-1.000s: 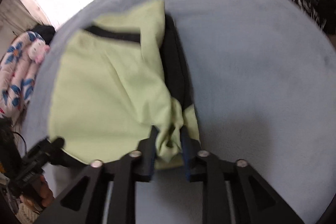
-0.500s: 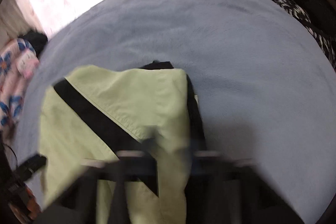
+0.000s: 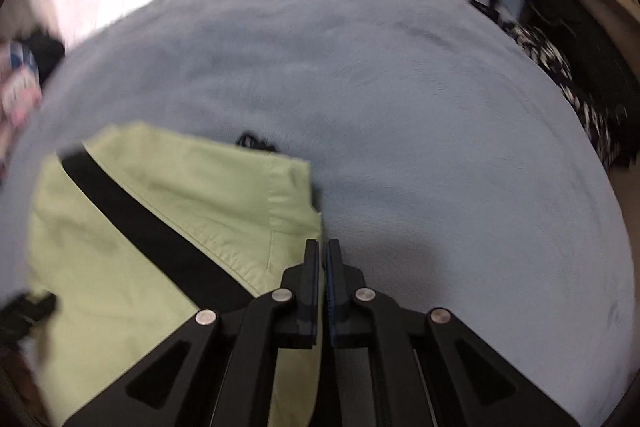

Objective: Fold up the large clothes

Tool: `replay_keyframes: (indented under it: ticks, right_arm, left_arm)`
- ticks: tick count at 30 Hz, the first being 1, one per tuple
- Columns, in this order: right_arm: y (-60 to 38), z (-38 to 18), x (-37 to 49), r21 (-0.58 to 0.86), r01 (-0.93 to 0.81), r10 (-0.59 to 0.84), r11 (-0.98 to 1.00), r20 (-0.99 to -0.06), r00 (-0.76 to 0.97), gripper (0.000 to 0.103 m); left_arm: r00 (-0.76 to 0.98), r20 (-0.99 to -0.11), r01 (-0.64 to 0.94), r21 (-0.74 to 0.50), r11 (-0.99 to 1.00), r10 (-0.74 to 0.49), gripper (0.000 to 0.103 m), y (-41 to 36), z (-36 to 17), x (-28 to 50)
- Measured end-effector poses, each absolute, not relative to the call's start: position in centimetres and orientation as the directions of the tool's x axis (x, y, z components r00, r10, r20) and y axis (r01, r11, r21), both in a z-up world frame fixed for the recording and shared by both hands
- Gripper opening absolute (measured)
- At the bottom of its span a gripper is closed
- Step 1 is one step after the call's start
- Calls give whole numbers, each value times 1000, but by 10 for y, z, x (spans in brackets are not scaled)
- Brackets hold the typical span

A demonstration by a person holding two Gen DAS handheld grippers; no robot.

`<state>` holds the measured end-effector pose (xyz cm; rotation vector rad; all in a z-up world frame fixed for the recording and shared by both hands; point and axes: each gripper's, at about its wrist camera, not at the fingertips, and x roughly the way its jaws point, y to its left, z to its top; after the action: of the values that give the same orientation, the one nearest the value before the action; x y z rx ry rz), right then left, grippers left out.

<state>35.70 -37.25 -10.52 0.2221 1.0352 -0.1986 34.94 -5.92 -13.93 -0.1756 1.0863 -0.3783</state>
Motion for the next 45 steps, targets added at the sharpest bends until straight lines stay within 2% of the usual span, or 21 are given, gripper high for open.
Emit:
replay_keyframes:
  ticks: [5,9,12,14,17,19,25,30,33,35,37,41,45]
  right_arm:
    - [-317,-74,319,191,148,77,970,-827,557,4]
    - [-264,-99,290,289,43,230,957,-836,498,4]
    - [-262,-129,279,200,105,134,974,-886,445,4]
    - [-284,-138,268,130,200,29,971,-897,440,0]
    - [-321,-138,246,186,303,27,935,-887,461,0]
    - [-326,-135,237,229,310,60,923,-879,472,0]
    - [-306,-127,231,121,281,-21,952,-890,456,3]
    - [-306,-115,214,156,286,10,946,-891,454,4]
    - [-301,-106,202,158,277,15,948,-889,458,10]
    - [-297,-99,192,170,270,27,948,-886,464,18]
    - [-294,-91,182,191,266,43,945,-879,476,34]
    - [-277,-69,154,204,227,65,952,-862,503,44]
    - [-264,-48,141,190,183,75,964,-862,502,60]
  left_arm:
    - [500,-785,247,-275,929,-365,75,-65,-97,314]
    - [487,-774,277,-304,912,-406,73,-79,-91,279]
    - [441,-835,295,-212,932,-329,61,-97,-116,269]
    - [469,-836,316,-140,938,-283,61,-101,-122,262]
    - [481,-825,330,-142,933,-296,61,-96,-120,256]
    - [477,-823,319,-164,933,-308,61,-95,-118,260]
    - [482,-820,315,-166,934,-308,61,-95,-110,254]
    - [503,-814,332,-130,934,-292,61,-100,-101,240]
    - [501,-812,336,-136,932,-299,61,-98,-90,230]
    - [503,-810,338,-136,931,-301,61,-98,-85,223]
    - [507,-805,347,-137,928,-308,65,-97,-76,210]
    - [528,-787,365,-128,922,-318,68,-92,-58,182]
    - [514,-782,408,-138,902,-353,68,-86,-39,163]
